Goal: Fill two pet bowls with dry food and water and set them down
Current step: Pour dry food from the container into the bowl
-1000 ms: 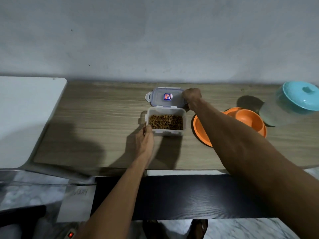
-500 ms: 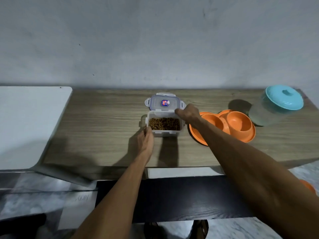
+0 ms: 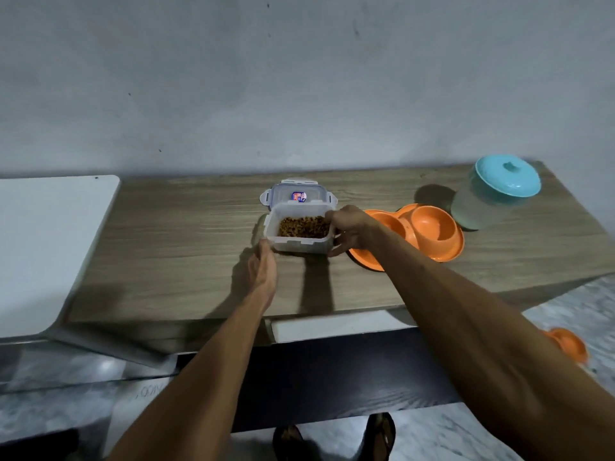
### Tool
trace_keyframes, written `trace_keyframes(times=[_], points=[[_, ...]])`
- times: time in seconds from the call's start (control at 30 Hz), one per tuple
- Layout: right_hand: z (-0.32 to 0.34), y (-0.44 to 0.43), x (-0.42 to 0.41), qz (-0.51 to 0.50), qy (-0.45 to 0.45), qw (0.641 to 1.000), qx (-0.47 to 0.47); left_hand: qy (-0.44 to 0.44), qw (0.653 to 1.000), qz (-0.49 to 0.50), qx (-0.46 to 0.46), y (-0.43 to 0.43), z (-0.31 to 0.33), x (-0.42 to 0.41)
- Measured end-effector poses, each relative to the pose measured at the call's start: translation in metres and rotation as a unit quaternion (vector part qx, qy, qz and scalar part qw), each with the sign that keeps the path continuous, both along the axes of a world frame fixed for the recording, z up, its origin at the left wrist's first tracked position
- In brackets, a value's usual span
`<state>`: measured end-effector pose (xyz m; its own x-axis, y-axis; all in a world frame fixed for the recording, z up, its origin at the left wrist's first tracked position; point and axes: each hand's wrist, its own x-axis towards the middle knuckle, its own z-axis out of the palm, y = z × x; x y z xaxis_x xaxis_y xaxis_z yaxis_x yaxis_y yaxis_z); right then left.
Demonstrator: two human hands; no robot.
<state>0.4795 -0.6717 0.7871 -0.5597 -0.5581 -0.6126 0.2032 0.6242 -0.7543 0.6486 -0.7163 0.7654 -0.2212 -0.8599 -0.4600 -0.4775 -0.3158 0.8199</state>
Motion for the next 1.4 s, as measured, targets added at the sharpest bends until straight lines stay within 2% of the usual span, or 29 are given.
trace_keyframes(times=[0.07,0.17,0.27,0.4,0.53,0.7,0.83,1.03,1.4], points=[[0.013,0.011,-0.007,-0.017,-0.003,1.000,-0.021,-0.016,1.000,-0.009,-0.002,0.004,0.004,-0.002],[0.033,0.033,-0.027,-0.029,0.021,0.998,-0.048,-0.084,0.996,-0.029,-0.023,0.013,0.012,-0.015],[0.053,0.059,-0.047,-0.053,0.056,0.995,-0.064,-0.080,0.995,-0.054,-0.030,0.027,0.010,-0.043],[0.070,0.093,-0.076,-0.082,0.111,0.988,-0.068,-0.058,0.986,-0.148,-0.054,0.054,-0.002,-0.082],[0.076,0.129,-0.102,-0.083,0.165,0.981,-0.054,-0.075,0.955,-0.253,-0.139,0.079,-0.022,-0.104],[0.072,0.156,-0.120,-0.067,0.245,0.967,-0.021,-0.177,0.899,-0.327,-0.231,0.091,-0.035,-0.112],[0.067,0.160,-0.126,-0.037,0.330,0.943,-0.018,-0.209,0.875,-0.339,-0.276,0.093,-0.041,-0.116],[0.063,0.151,-0.125,0.033,0.417,0.908,-0.007,-0.233,0.861,-0.340,-0.298,0.088,-0.047,-0.119],[0.061,0.149,-0.119,0.100,0.507,0.856,-0.006,-0.260,0.866,-0.336,-0.262,0.089,-0.040,-0.125]])
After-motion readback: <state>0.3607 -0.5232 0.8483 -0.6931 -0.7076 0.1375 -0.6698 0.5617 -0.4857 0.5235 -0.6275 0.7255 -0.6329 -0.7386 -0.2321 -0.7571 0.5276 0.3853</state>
